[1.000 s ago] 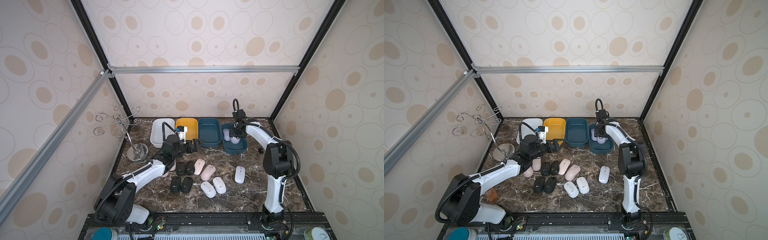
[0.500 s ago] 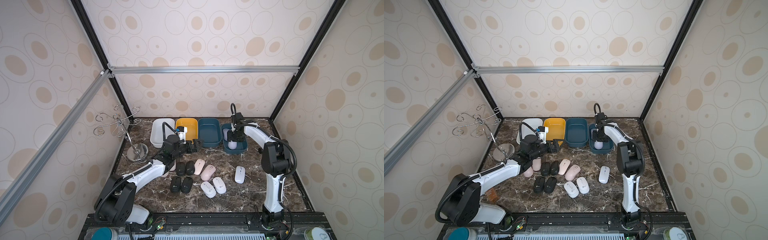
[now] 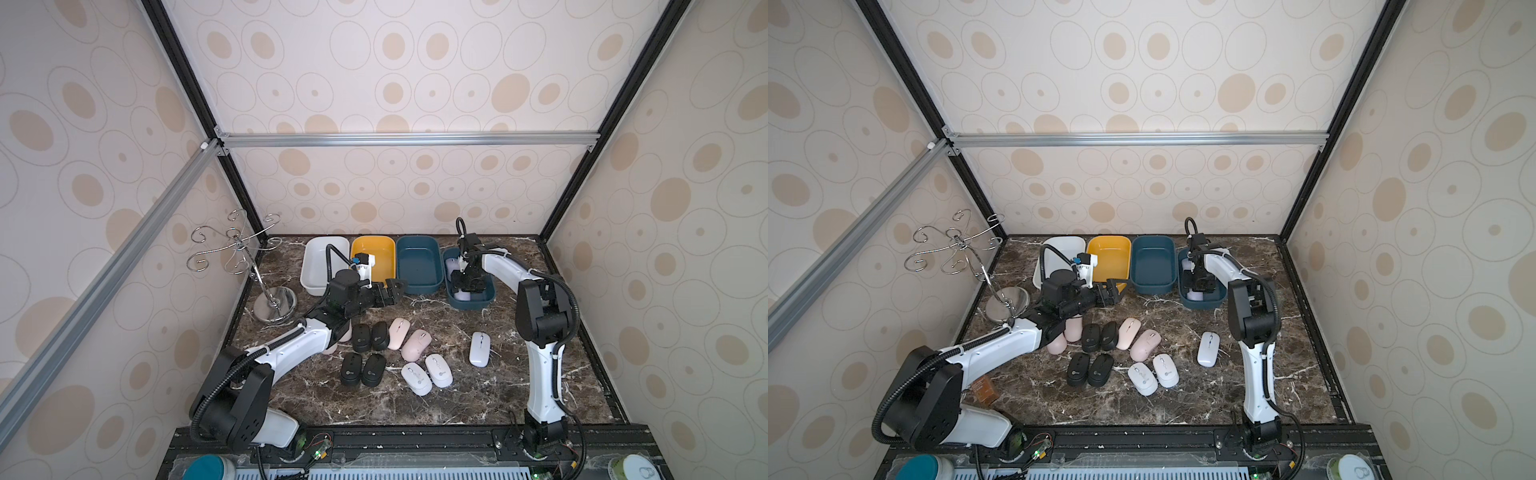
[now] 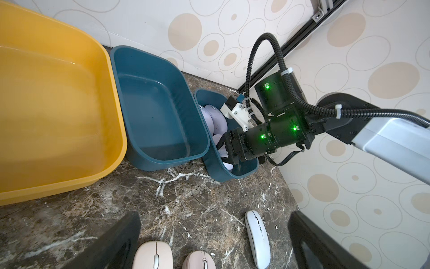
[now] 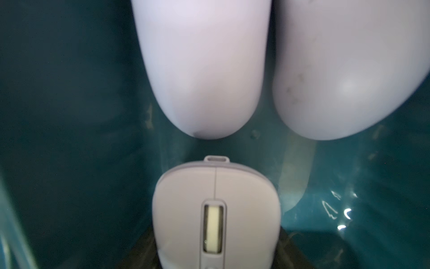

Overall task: Place the mice by color into the storage box
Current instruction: Place the mouse in the storage box.

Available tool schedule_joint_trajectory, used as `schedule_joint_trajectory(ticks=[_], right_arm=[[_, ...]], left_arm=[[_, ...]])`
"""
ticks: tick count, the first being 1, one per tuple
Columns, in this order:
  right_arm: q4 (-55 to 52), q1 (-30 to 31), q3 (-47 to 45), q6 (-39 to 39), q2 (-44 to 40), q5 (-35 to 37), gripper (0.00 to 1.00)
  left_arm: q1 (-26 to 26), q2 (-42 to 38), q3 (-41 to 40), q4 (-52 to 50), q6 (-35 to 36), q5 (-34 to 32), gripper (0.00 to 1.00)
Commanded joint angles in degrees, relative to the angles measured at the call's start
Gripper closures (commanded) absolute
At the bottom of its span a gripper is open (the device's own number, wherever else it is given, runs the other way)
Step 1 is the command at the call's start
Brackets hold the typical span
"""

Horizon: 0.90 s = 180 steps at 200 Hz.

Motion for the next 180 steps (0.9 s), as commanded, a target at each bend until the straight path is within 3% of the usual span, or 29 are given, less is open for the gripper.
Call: schedule_joint_trajectory(ticks=[1,104,180], right_arm=[[-2.24,0.22,1.10,-1.16,1.47,-1.83,0.50],[-2.47,0.22,2.12,-1.78,3.11,-2.77,0.38],[-3.52,0.51,3.18,-1.10,-4.47,0.50,0.32]], left_arm=[[0.45,0.49,2.49,0.00,0.73,0.87,0.00],[0.43,1.08,2.48,-0.06,0.96,0.64,0.00],[0.52,0.84,2.57,0.07,0.83,0.92,0.00]])
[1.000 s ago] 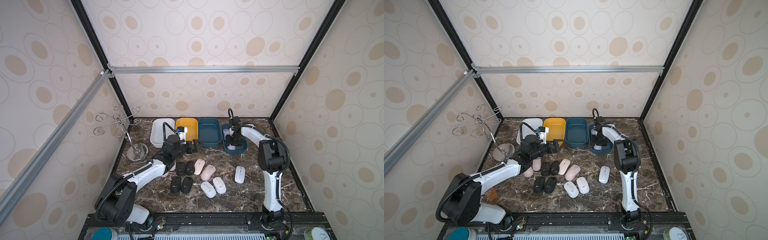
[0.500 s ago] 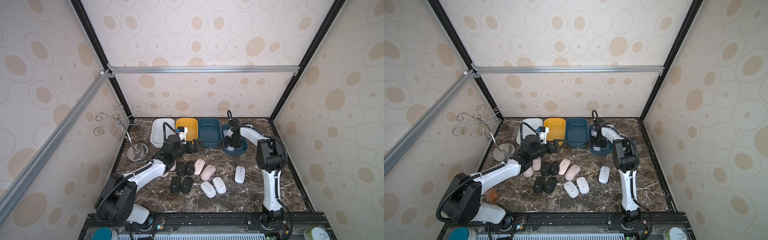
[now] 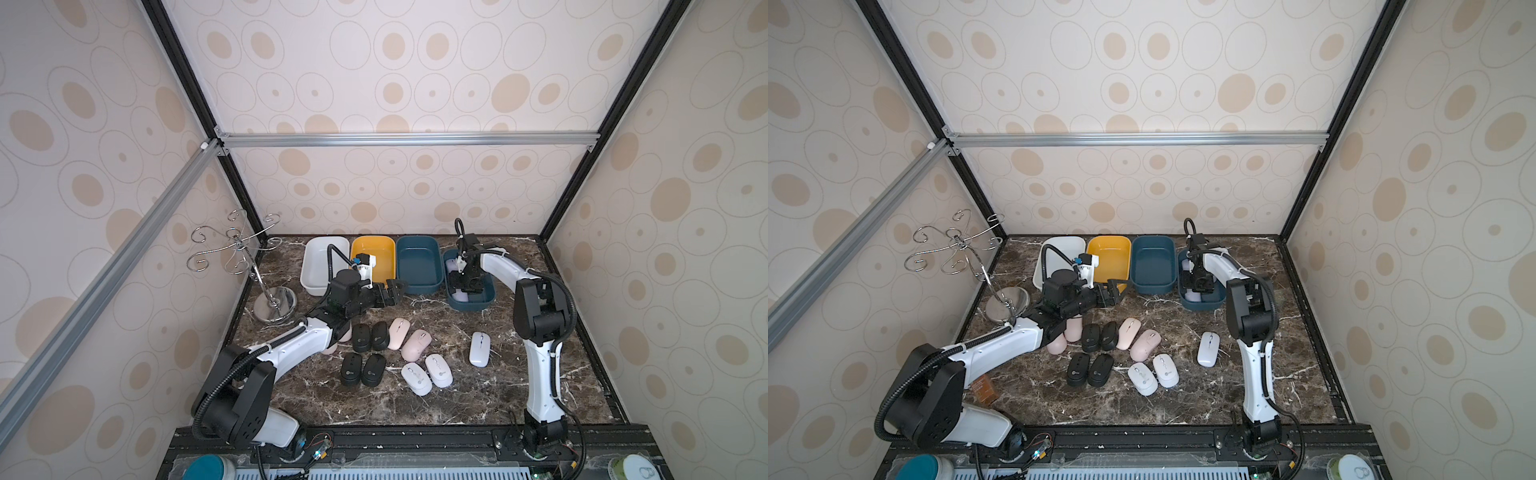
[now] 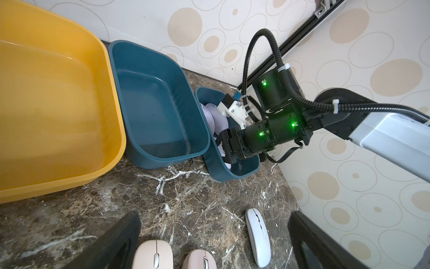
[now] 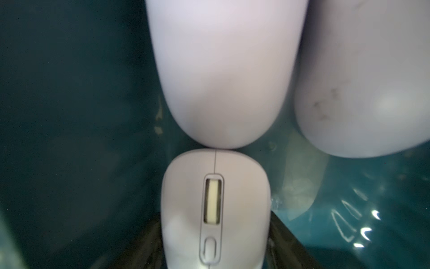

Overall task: Place the mice by color into the storage box
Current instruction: Place the mouse in the storage box, then move the storage box to the center of the board.

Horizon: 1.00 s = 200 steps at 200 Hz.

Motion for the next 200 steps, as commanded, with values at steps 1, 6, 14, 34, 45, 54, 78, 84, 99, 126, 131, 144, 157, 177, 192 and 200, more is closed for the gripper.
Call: schedule_joint_trajectory(ticks=[1,6,14,34,45,54,78,84,99,126,131,144,157,177,192,200], right_arm=[[-2.13,0.57,1.24,0.05,-5.85,2.41,0.32],[-1.92,0.77,0.76,0.10,-6.89,3.28,0.32],[-1.55,1.39,-0.35,0.46,-8.72,4.48,0.33],[-0.17,4.37,-5.09,1.25,-13.62,6.49,0.38],[0.95,6.34,-8.61,1.59,-16.26,8.20,0.47],[1.92,7.98,-11.80,1.86,-18.30,10.43,0.54],[2.73,10.17,-18.68,2.29,-22.76,15.02,0.59],[3.35,10.20,-20.48,2.87,-24.23,15.22,0.60],[6.32,9.58,-25.59,3.69,-28.56,18.80,0.60],[7.87,3.43,-27.02,2.66,-30.34,18.59,0.58],[7.69,2.59,-26.33,2.43,-29.84,19.16,0.58],[7.72,-1.21,-24.36,1.49,-27.94,18.03,0.56],[7.44,-4.23,-21.65,0.69,-25.22,16.15,0.53],[6.23,-7.74,-17.41,-0.46,-20.49,12.69,0.51],[5.57,-8.73,-15.37,-2.85,-18.35,8.37,0.49],[5.28,-8.77,-14.34,-4.02,-17.61,6.96,0.48]], left_arm=[[0.46,0.08,2.35,0.02,0.88,0.37,0.00],[0.45,0.04,2.34,0.02,0.84,0.46,0.00],[0.42,-0.09,2.48,0.06,0.78,0.63,0.00],[0.44,-0.50,2.26,0.13,0.80,0.36,0.00],[0.47,-0.66,2.27,0.09,0.87,0.21,0.00],[0.46,-0.74,2.30,0.23,0.88,0.31,0.00],[0.46,-0.84,2.08,0.24,0.92,0.00,0.00],[0.46,-0.79,2.17,0.14,0.85,0.02,0.00],[0.46,-0.79,2.26,0.18,0.80,0.34,0.00],[0.46,-0.80,2.08,0.57,0.31,0.43,0.00],[0.46,-0.72,2.13,0.68,0.22,0.49,0.00],[0.46,-0.71,1.96,1.10,0.04,0.92,0.00],[0.46,-0.50,1.82,1.01,0.00,0.68,0.00],[0.46,-0.45,2.19,0.96,-0.35,1.32,0.00],[0.40,-0.71,1.82,1.45,-0.45,1.36,0.00],[0.39,-0.84,1.66,1.45,-0.36,1.04,0.00]])
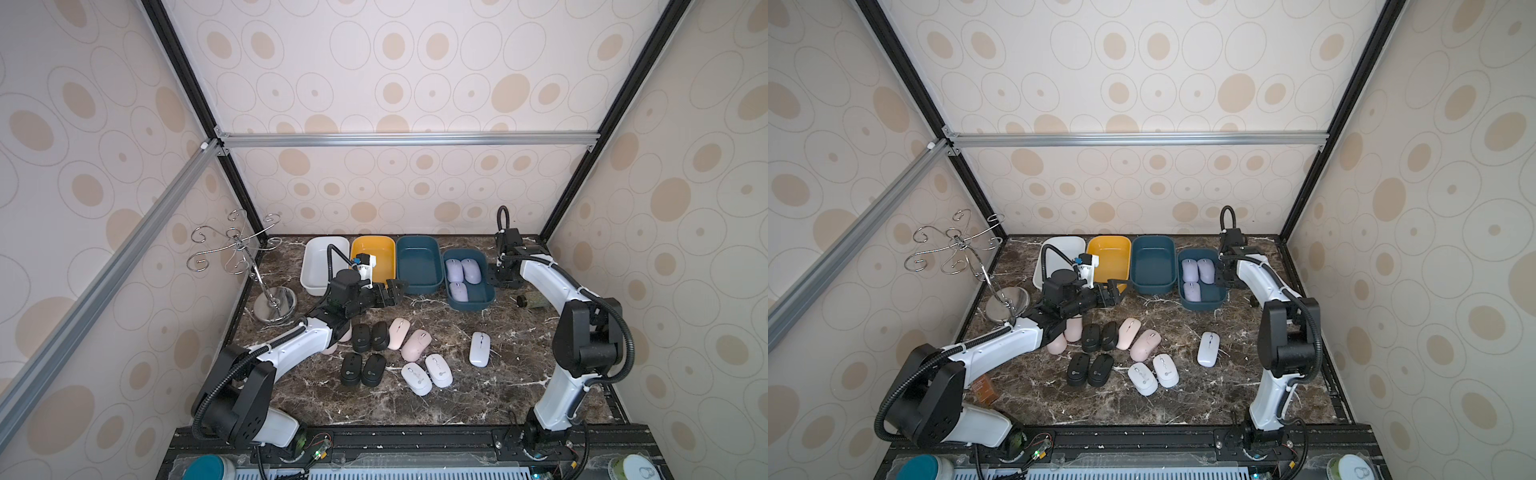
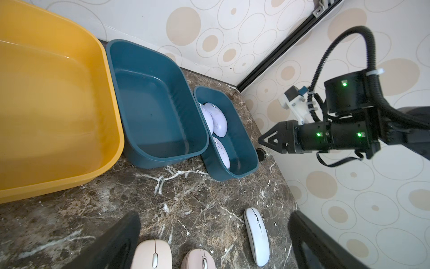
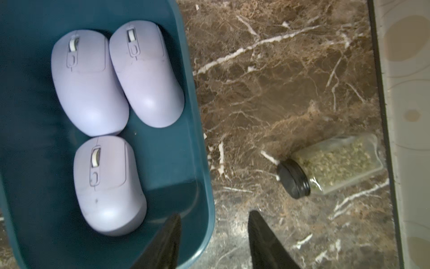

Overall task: Place the mice by color into the storage box
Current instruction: Move the storage box to the center of the board.

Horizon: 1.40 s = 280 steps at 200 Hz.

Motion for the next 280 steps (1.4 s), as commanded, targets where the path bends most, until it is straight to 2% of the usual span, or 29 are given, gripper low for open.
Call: schedule_joint_trajectory(ticks=[1,24,89,116,145,207,240,280], right_arm=[[-2.35,-0.09,2.54,-4.18,3.07,-6.37,0.48],[-3.04,-0.31,4.08,-5.19,4.44,-7.23,0.49],[-1.31,-1.41,0.85,-3.44,5.29,-5.83,0.68],[-0.83,-1.53,-0.01,-3.22,5.58,-5.54,0.70],[0.09,-1.59,-1.30,-2.59,5.42,-5.31,0.78],[-0.27,-2.33,0.38,-1.67,6.83,-3.12,0.93],[0.10,-3.46,2.22,-1.46,7.98,-3.12,0.95],[0.85,-4.17,6.56,-6.46,11.37,-4.19,0.94]], left_arm=[[0.38,-0.82,1.65,1.37,-0.27,0.48,0.00],[0.37,-0.55,1.91,1.19,-0.18,0.81,0.00],[0.41,0.50,2.00,1.02,-0.25,0.79,0.00],[0.41,0.69,1.99,1.23,-0.45,1.16,0.00],[0.40,0.61,1.93,1.66,-0.85,1.53,0.00],[0.42,0.34,1.90,1.36,-0.48,1.13,0.00],[0.41,0.59,1.99,1.41,-0.51,1.35,0.00],[0.44,0.43,2.00,1.62,-0.12,1.52,0.00]])
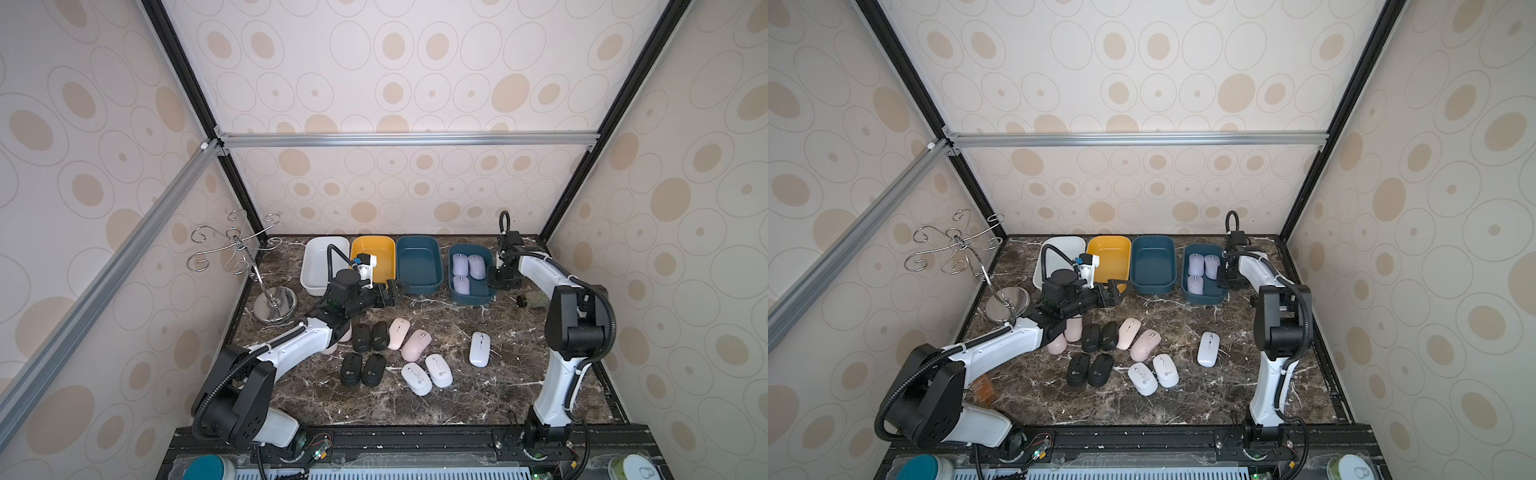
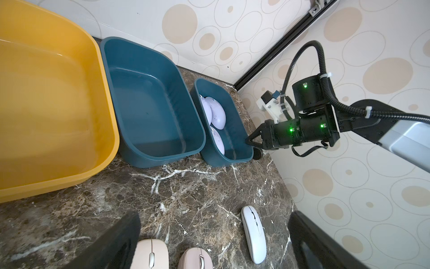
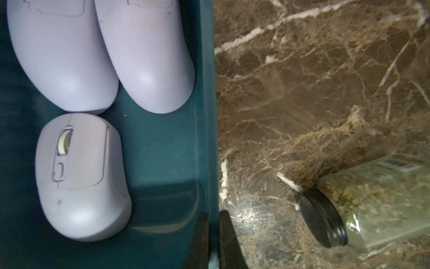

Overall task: Place the mice by color into the storage box
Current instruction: Move the storage box to the center of the board.

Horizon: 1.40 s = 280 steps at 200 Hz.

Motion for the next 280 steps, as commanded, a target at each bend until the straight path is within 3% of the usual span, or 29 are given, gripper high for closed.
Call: schedule_joint_trajectory(ticks=[1,47,118,141,181,207,229,250,280], right_arm=[[0.48,-0.77,2.62,-3.71,3.14,0.48,0.94],[-0.74,-0.79,5.96,-9.84,5.93,2.45,0.93],[1.05,-1.25,2.14,-14.06,3.66,4.08,0.92],[-0.07,-1.28,2.53,-12.27,4.08,4.41,0.88],[-0.51,-1.26,3.82,-8.27,2.58,3.89,0.62],[-0.08,-1.09,3.99,-4.02,-1.58,0.23,0.53],[2.08,-0.34,2.12,0.32,-5.62,-5.23,0.51],[5.21,2.69,-0.77,4.27,-8.69,-5.84,0.51],[5.38,11.29,0.29,6.33,-8.13,-3.37,0.62]], left_arm=[[0.38,0.41,2.00,1.29,0.23,0.58,0.00],[0.36,0.37,1.99,1.18,0.74,0.44,0.00],[0.37,1.24,1.93,1.97,0.43,1.12,0.00],[0.37,1.56,1.91,2.05,0.30,1.21,0.00],[0.37,1.12,1.99,1.87,0.82,1.09,0.00],[0.37,0.50,2.19,0.94,2.08,-0.07,0.00],[0.54,-0.44,2.17,-0.46,3.01,-3.02,0.00],[1.56,-1.77,2.00,-1.89,3.16,-7.02,0.00],[4.20,-4.55,-0.20,-0.86,2.74,-12.29,0.00]])
